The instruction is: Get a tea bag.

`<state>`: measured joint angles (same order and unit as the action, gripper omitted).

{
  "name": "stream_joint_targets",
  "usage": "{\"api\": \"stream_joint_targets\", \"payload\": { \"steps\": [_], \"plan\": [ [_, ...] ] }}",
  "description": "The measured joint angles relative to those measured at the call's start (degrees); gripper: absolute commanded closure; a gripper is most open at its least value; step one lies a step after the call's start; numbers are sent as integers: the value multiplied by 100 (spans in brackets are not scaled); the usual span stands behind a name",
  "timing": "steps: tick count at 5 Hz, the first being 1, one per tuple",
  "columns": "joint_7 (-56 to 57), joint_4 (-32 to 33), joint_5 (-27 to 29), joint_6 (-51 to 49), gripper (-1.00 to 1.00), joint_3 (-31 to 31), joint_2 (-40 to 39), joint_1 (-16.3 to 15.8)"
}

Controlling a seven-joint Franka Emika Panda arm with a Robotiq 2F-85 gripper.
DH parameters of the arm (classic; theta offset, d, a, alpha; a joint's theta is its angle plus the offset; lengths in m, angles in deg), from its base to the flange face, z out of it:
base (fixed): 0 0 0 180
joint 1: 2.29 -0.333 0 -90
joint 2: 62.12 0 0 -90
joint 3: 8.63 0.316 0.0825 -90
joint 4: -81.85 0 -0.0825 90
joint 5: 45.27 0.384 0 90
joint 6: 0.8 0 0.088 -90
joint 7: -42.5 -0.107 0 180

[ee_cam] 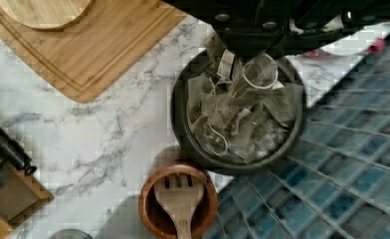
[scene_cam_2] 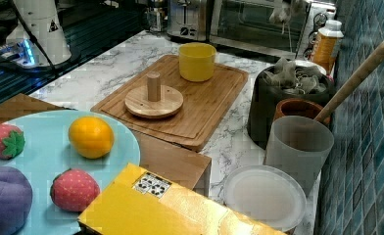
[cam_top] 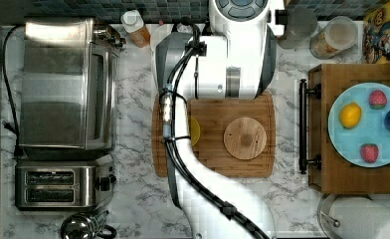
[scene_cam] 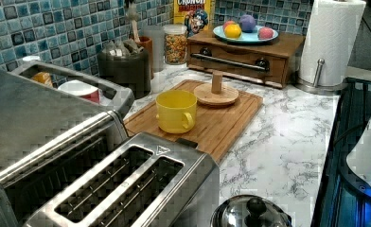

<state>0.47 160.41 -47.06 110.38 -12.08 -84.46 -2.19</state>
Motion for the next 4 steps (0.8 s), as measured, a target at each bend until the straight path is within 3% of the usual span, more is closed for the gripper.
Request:
{"api": "stream_joint_targets", "payload": {
  "steps": [2, 4],
  "plan": [
    [2, 241, -7, 42, 100, 74, 592, 10],
    [50, 1203, 0, -227, 100, 161, 1316, -136]
  ]
}}
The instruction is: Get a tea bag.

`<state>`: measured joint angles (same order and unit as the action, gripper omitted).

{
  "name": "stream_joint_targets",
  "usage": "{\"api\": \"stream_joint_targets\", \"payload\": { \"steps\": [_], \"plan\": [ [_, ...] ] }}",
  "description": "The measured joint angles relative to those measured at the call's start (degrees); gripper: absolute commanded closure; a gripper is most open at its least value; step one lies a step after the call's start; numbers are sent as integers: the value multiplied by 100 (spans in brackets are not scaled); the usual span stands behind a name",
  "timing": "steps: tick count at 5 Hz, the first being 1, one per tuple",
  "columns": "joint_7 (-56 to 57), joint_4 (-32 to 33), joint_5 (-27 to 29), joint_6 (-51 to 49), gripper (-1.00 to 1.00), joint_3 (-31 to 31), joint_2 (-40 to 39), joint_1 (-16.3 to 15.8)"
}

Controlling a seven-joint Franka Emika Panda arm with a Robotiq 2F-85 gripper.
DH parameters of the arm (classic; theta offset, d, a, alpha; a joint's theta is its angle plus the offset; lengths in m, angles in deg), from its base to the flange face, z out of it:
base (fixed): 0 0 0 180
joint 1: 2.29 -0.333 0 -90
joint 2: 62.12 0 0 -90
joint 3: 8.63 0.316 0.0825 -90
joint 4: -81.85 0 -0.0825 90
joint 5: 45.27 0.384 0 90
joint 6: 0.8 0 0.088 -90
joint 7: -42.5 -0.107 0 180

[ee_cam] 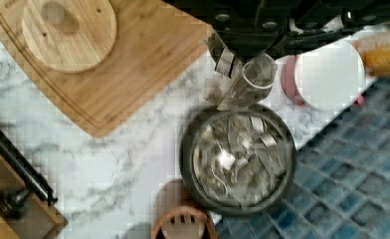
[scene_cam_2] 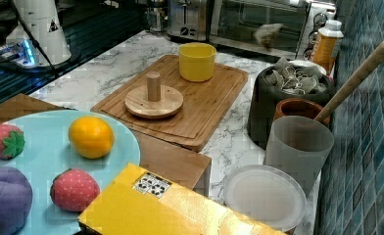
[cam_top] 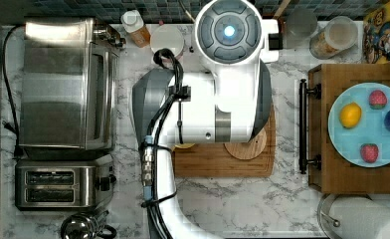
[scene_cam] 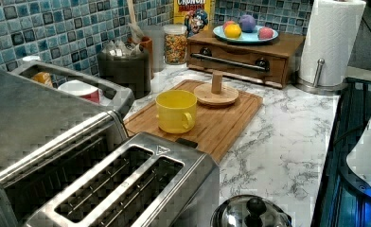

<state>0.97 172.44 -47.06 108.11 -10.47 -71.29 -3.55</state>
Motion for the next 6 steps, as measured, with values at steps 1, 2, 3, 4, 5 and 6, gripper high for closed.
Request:
{"api": "stream_joint_targets", "payload": {
  "steps": [1, 2, 3, 4, 5, 6],
  "plan": [
    [1, 336, -3, -62, 100, 65, 157, -40],
    [2, 364, -8, -821, 100, 82, 122, -64],
    [1, 369, -18, -1155, 100, 71, 2, -66],
    [1, 364, -19, -1153, 100, 62, -156, -68],
    [1, 364, -155, -1288, 100, 85, -271, -44],
    [1, 369, -180, -1306, 100, 67, -361, -50]
  ]
}}
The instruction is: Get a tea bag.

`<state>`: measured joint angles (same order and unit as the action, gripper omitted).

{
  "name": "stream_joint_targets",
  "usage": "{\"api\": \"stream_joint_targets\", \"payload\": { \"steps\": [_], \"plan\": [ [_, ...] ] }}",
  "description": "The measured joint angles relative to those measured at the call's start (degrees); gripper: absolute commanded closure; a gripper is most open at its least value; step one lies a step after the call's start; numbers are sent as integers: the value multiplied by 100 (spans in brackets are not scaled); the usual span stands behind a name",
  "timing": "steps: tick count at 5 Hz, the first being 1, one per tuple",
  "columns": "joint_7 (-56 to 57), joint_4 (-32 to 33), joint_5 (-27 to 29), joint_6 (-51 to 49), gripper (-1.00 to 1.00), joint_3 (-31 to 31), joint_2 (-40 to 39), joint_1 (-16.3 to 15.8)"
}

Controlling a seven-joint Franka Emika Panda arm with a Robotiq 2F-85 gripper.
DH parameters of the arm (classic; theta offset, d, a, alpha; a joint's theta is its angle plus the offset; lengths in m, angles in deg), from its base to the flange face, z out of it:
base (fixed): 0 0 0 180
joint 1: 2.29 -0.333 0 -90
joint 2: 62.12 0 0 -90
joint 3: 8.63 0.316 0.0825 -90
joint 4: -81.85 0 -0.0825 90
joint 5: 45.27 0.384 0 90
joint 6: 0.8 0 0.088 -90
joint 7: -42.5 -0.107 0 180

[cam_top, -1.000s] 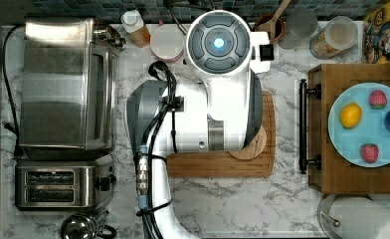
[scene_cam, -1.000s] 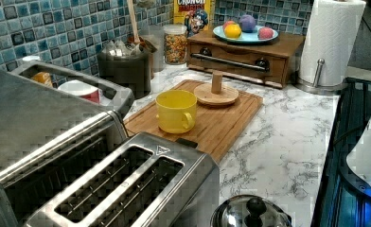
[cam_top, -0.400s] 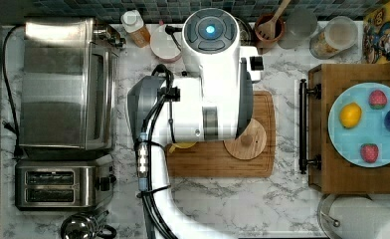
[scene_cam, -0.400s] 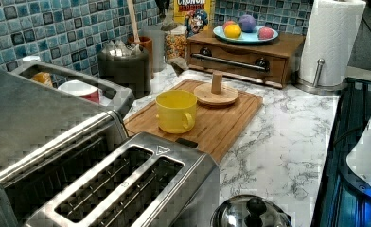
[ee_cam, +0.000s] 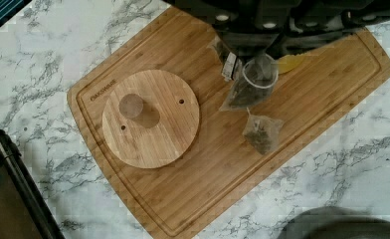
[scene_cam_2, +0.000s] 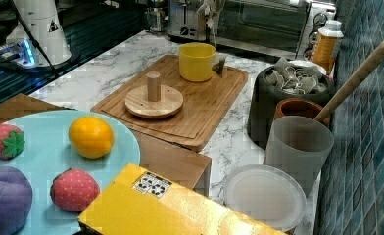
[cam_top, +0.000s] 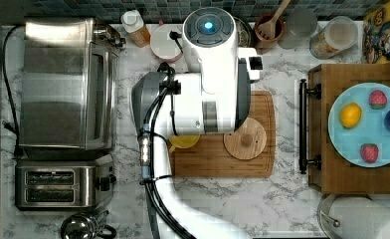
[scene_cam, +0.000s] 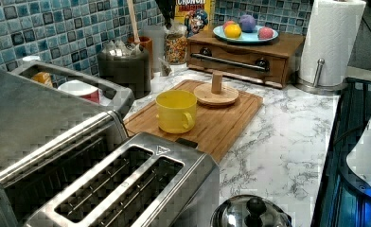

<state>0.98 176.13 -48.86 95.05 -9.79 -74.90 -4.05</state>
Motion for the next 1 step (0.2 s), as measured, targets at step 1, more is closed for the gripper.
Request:
{"api": "stream_joint_targets", "payload": {
  "steps": [1],
  "plan": [
    [0, 0, 0, -20, 100, 3, -6, 16]
  ]
}}
